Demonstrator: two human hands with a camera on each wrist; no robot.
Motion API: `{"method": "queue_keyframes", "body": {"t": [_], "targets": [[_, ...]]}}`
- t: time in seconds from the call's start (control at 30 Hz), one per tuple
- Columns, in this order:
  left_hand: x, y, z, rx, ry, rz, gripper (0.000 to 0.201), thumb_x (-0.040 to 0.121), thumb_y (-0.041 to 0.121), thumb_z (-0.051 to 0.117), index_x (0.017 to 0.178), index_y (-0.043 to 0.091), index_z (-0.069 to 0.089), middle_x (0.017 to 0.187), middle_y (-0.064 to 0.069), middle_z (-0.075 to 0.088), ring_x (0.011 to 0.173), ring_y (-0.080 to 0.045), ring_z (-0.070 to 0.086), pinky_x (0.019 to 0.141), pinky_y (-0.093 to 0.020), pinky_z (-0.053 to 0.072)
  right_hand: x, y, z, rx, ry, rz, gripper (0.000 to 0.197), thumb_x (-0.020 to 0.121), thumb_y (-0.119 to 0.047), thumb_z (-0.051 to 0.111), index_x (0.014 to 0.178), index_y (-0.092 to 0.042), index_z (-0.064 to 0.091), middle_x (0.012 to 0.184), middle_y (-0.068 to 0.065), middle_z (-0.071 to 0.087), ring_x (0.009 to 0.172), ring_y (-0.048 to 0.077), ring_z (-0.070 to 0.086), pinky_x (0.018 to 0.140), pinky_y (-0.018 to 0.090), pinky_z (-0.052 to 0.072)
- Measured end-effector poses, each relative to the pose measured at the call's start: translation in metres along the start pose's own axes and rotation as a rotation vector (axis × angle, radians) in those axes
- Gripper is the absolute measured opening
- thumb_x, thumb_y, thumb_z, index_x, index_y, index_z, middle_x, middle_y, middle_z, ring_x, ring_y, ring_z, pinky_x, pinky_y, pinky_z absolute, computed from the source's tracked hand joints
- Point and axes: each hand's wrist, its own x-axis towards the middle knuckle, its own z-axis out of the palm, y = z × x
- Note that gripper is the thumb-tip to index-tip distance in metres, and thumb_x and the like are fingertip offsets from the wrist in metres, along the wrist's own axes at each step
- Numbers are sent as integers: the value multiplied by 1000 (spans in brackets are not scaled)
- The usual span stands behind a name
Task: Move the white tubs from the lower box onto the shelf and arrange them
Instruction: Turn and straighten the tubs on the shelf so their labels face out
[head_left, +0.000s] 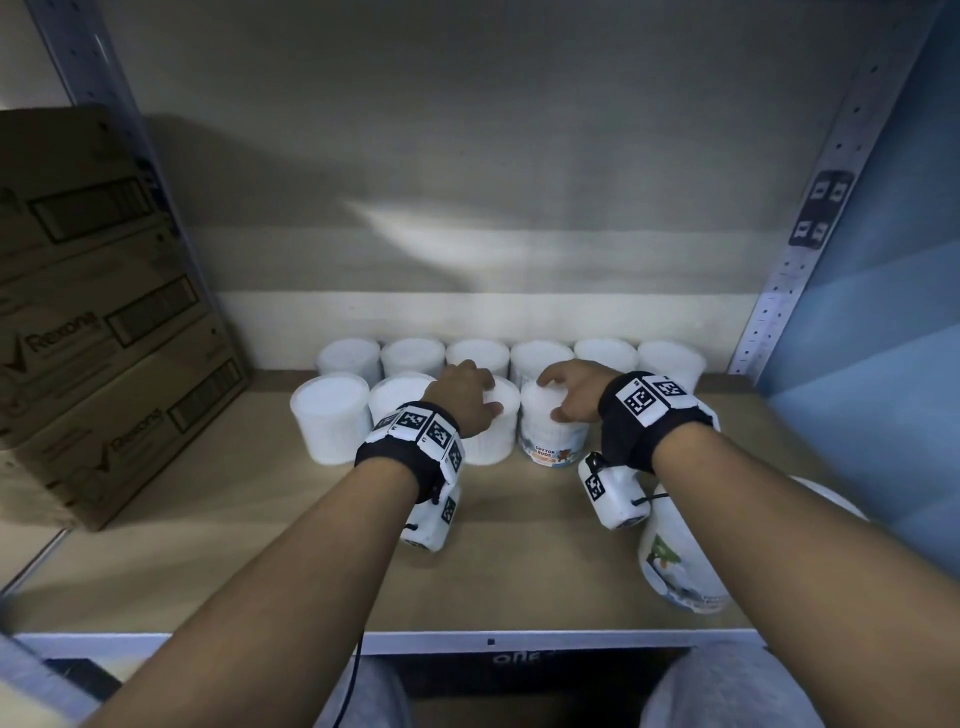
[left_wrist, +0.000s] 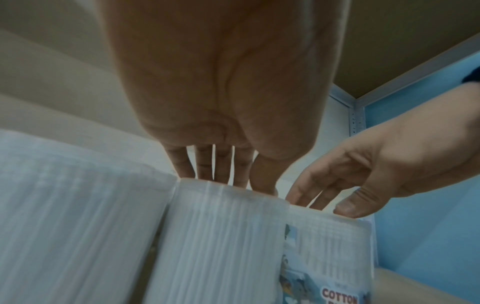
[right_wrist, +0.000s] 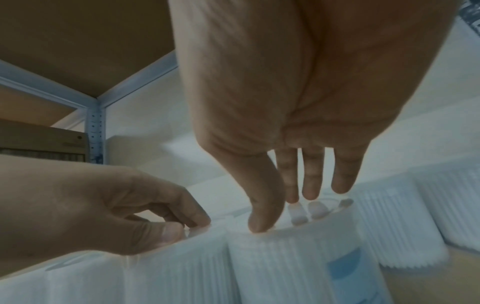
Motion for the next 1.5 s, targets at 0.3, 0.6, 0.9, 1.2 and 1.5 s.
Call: {"method": "queue_keyframes", "body": {"t": [0.3,0.6,0.9,1.2,1.5], "targets": [[-1,0,-1,3,-10,-3,47,91,34,56,132,12,50,132,-11,46,126,-31,41,107,-42,36,6,-4,8,-114,85,155,67,89,-54,52,137,-8,43,139,17,43,130,31,39,106,35,32],[-3,2,-2,7,-5,2,46,92,33,55,132,13,49,134,-10,45,127,-30,40,107,-43,36,7,-8,8,-165,100,106,59,91,-46,55,132,-5,47,138,15,47,127,29,46,103,33,37],[-3,3,-2,5,-9,6,45,92,32,55,131,12,50,134,-10,45,127,-30,40,107,-43,36,4,-6,-1,-159,16,23,48,89,-18,60,134,-6,50,138,12,52,126,27,52,103,30,44],[-4,4,-3,5,-23,3,45,92,32,55,132,12,49,134,-10,45,128,-30,39,108,-44,35,1,-2,-3,-145,-1,-8,56,92,-27,57,143,-13,41,148,7,42,133,25,44,106,29,38],[-7,5,-10,-32,-78,21,44,93,22,55,135,12,47,140,-10,43,130,-29,40,110,-38,33,0,-3,-2,-163,18,-31,53,90,-31,60,137,-9,48,142,9,49,129,26,49,104,31,41]]}}
